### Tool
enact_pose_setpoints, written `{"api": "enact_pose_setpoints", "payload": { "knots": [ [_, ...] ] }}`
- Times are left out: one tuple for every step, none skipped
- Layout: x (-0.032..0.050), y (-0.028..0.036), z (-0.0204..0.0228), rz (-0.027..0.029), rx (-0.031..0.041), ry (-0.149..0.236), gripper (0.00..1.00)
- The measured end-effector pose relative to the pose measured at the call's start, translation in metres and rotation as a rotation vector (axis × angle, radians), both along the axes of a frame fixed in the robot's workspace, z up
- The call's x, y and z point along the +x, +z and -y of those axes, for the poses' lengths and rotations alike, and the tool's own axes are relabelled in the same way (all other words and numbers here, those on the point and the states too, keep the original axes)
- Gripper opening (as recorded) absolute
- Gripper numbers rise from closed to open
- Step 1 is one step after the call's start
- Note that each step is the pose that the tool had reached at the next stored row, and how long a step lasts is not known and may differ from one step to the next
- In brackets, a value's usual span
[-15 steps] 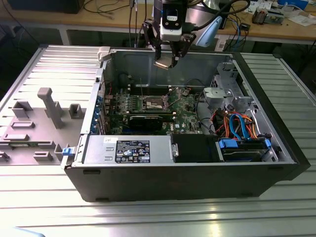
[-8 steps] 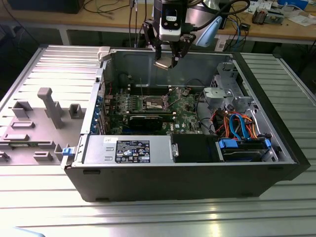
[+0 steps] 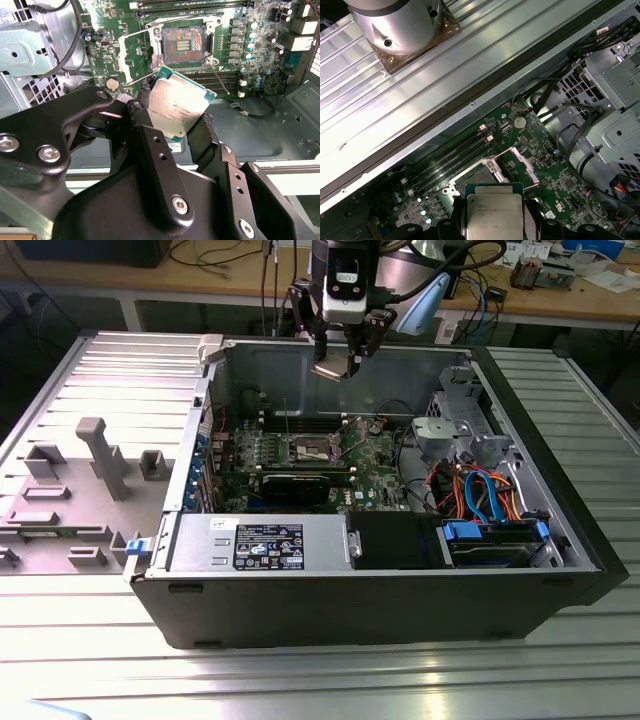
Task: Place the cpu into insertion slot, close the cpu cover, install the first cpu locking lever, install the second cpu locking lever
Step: 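Place the cpu into insertion slot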
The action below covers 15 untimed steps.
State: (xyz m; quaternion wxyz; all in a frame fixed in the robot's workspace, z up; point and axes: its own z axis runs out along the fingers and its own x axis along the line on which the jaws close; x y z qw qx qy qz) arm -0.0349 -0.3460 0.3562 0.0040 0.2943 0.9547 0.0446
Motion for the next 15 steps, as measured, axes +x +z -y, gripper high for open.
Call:
{"api": "enact_pose_setpoints", "payload": {
  "knots": [
    [0.0, 0.0, 0.0, 0.0, 0.0, 0.0, 0.54],
    [0.0, 0.0, 0.0, 0.0, 0.0, 0.0, 0.54],
    [0.0, 0.0, 0.0, 0.0, 0.0, 0.0, 0.54],
    [0.0, 0.0, 0.0, 0.0, 0.0001, 0.0, 0.54],
    [0.0, 0.0, 0.0, 0.0, 0.0, 0.0, 0.54],
    [0.0, 0.0, 0.0001, 0.0, -0.0001, 0.0, 0.54],
    [0.0, 0.0, 0.0001, -0.0001, -0.0002, 0.0, 0.54],
    [0.0, -0.0001, 0.0001, -0.0001, -0.0002, 0.0, 0.54],
    [0.0, -0.0003, 0.0001, 0.0001, -0.0001, -0.002, 0.54],
    [0.0, -0.0007, 0.0, 0.0001, 0.0002, -0.006, 0.54],
    [0.0001, -0.0015, 0.0, 0.0001, 0.0002, -0.016, 0.54],
    [0.0, -0.0022, 0.0001, 0.0, 0.0, -0.027, 0.54],
    [0.0, -0.0039, 0.0001, 0.0, 0.0001, -0.047, 0.54],
    [0.0, -0.0056, 0.0001, -0.0005, 0.0001, -0.066, 0.54],
    [0.0, -0.0062, 0.0, -0.0018, -0.0001, -0.074, 0.54]
  ]
}}
